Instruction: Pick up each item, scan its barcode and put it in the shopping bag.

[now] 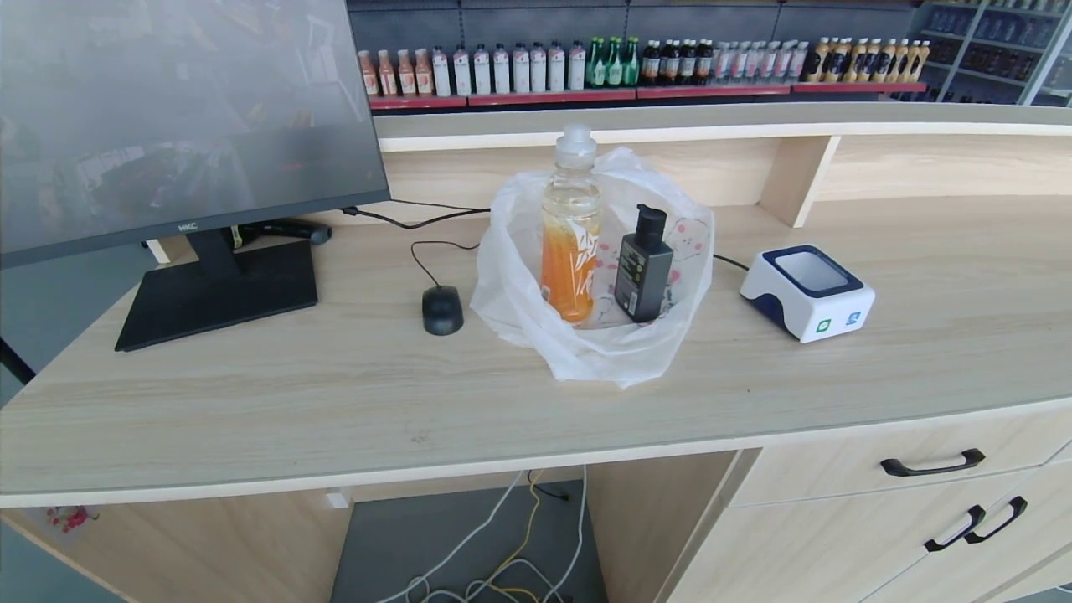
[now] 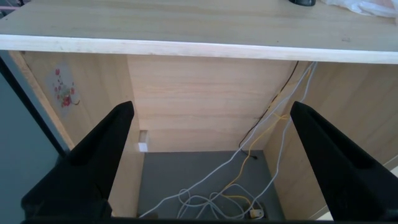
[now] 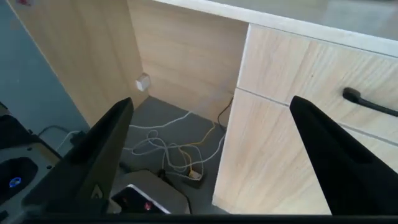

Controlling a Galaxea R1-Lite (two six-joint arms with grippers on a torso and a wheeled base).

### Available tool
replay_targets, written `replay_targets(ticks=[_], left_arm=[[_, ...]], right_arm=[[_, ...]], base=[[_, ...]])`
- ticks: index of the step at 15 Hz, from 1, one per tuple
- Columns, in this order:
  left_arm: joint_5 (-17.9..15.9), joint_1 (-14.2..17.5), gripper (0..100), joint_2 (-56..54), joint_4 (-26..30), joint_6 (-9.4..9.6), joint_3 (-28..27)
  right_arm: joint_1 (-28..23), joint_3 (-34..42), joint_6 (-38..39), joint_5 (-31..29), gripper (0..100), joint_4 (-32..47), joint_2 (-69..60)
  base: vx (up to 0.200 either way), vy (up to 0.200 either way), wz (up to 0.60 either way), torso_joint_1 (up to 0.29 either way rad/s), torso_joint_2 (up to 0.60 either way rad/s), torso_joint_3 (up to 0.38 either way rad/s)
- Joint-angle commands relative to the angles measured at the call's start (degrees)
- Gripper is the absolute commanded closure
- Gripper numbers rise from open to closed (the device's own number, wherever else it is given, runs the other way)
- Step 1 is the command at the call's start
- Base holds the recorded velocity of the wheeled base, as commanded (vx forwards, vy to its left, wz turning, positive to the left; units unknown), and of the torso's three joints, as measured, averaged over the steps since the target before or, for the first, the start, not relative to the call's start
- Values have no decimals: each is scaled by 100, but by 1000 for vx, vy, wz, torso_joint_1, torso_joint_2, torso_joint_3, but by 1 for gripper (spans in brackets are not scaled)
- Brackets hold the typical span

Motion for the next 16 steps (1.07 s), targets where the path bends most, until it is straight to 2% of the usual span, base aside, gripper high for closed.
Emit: replay_targets(ticks=[1, 3, 4, 5, 8, 10, 11, 12, 13, 14, 16], left_arm=[[0, -4, 0, 0, 0, 29, 0], [0, -4, 0, 0, 0, 2, 0], [0, -4, 0, 0, 0, 2, 0], [0, 5, 0, 0, 0, 2, 0], [0, -4, 0, 0, 0, 20, 0], [0, 5, 0, 0, 0, 2, 0], [0, -4, 0, 0, 0, 2, 0], [0, -4, 0, 0, 0, 2, 0], [0, -4, 0, 0, 0, 11, 0], [0, -4, 0, 0, 0, 11, 0], [0, -4, 0, 0, 0, -7, 0]], right_arm=[[-2183, -11, -178, 57, 0, 7, 406], [-3633, -11, -301, 84, 0, -2, 327], [-3914, -3, -318, 92, 0, -11, 248], [-3914, -3, -318, 198, 0, -28, 230], [-3791, 59, -318, 1094, 0, -72, 239], [-3774, 85, -327, 1103, 0, -143, 239], [-3475, 85, -327, 1103, 0, -125, 283], [-2763, 76, -283, 1094, 0, -125, 406], [-2315, 112, -134, 901, 0, -169, 265], [-2332, 129, -107, 514, 0, -134, 230], [-2499, 129, 271, 119, 0, -108, 248]], base=[[0, 0, 0, 0, 0, 0], [0, 0, 0, 0, 0, 0], [0, 0, 0, 0, 0, 0], [0, 0, 0, 0, 0, 0], [0, 0, 0, 0, 0, 0], [0, 0, 0, 0, 0, 0], [0, 0, 0, 0, 0, 0], [0, 0, 0, 0, 0, 0], [0, 0, 0, 0, 0, 0], [0, 0, 0, 0, 0, 0], [0, 0, 0, 0, 0, 0]])
